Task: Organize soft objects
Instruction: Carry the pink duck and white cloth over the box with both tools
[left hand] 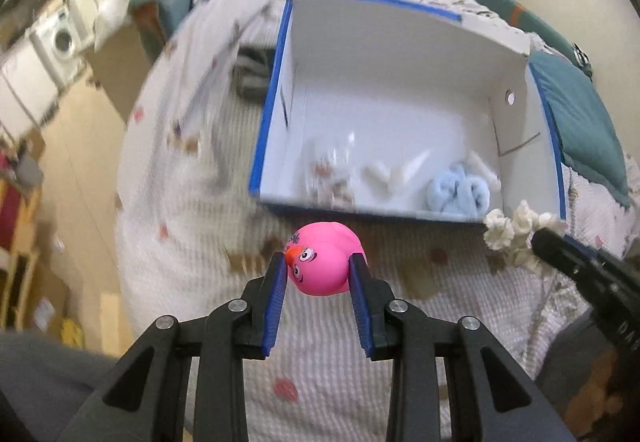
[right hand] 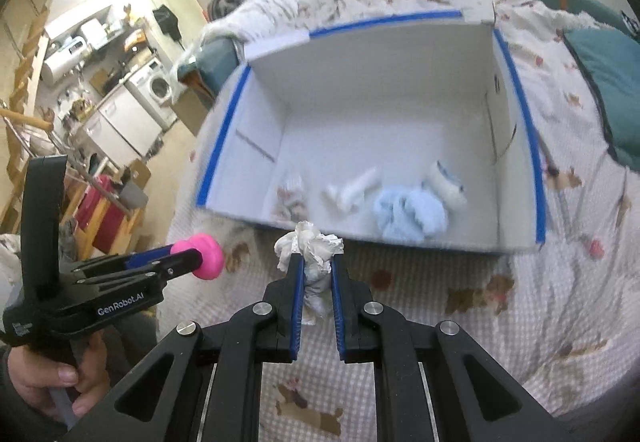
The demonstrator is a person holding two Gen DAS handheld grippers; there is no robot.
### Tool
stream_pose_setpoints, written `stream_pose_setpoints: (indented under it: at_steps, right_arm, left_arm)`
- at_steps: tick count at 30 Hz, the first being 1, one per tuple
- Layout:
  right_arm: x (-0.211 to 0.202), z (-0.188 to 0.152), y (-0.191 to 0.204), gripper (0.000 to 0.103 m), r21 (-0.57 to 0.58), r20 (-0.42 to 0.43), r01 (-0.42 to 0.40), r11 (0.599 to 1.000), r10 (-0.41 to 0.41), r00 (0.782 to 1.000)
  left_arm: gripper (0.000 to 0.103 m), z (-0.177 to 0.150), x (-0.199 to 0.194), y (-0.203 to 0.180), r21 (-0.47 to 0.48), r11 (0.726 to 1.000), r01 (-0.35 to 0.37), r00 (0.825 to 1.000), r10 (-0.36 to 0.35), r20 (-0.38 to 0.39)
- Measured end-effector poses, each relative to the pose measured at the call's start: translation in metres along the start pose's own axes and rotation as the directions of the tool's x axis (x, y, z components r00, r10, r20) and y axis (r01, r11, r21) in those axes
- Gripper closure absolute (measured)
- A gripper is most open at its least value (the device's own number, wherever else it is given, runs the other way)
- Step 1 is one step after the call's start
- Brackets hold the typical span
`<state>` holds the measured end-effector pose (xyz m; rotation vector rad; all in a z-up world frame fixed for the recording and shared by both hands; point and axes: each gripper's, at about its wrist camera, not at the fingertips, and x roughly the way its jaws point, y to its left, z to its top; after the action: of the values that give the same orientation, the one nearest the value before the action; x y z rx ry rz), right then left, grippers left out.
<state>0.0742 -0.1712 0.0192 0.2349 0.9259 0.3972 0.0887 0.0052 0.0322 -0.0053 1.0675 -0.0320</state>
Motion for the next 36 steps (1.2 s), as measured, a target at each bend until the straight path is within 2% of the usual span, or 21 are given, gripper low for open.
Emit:
stream_pose_setpoints:
  at_steps: [5, 10, 15, 18, 23, 27, 32, 36]
  right_arm:
    - [-0.005, 0.029, -0.011, 0.088, -0.002, 0.054, 0.007, 1.000, -0.007, 0.999]
    - [0.001, 0.056, -0.026, 0.088, 0.014, 0.082, 0.024, 1.000, -0.025, 0.996]
    - [0.018, 0.074, -0.039, 0.088, 0.028, 0.091, 0.045, 0.999, -0.047, 0.995]
    - [0.030, 0.075, -0.046, 0.088, 0.041, 0.092, 0.040, 0.998, -0.043, 0.995]
    - [0.043, 0.065, -0.058, 0.088, 0.073, 0.053, 0.050, 0.996, -0.054, 0.997]
    - [0.050, 0.064, -0.060, 0.088, 0.066, 0.044, 0.071, 0.995, -0.074, 0.996]
    - [0.061, 0.062, -0.056, 0.088, 0.052, 0.023, 0.083, 0.995, -0.084, 0.996]
    - [0.067, 0.058, -0.049, 0.088, 0.025, 0.000, 0.086, 0.996, -0.086, 0.996]
  left_arm:
    - [0.075, 0.028, 0.000, -0.004, 0.031, 0.999, -0.022, 0.999, 0.021, 0.039]
    - [0.075, 0.048, 0.000, -0.008, 0.031, 0.999, -0.008, 0.998, 0.006, 0.057]
    - [0.075, 0.058, 0.016, -0.012, 0.021, 1.000, -0.010, 0.999, 0.010, 0.042]
    - [0.075, 0.065, 0.025, -0.017, 0.031, 1.000, -0.003, 0.999, 0.002, 0.044]
    - [0.075, 0.079, 0.044, -0.026, 0.073, 0.997, -0.036, 0.996, 0.030, 0.081]
    - [0.075, 0.081, 0.065, -0.027, 0.072, 0.997, -0.022, 0.993, 0.013, 0.120]
    - [0.075, 0.076, 0.084, -0.024, 0.037, 0.999, -0.023, 0.995, 0.020, 0.098]
    - [0.075, 0.076, 0.089, -0.022, 0.044, 0.998, -0.054, 0.993, 0.049, 0.105]
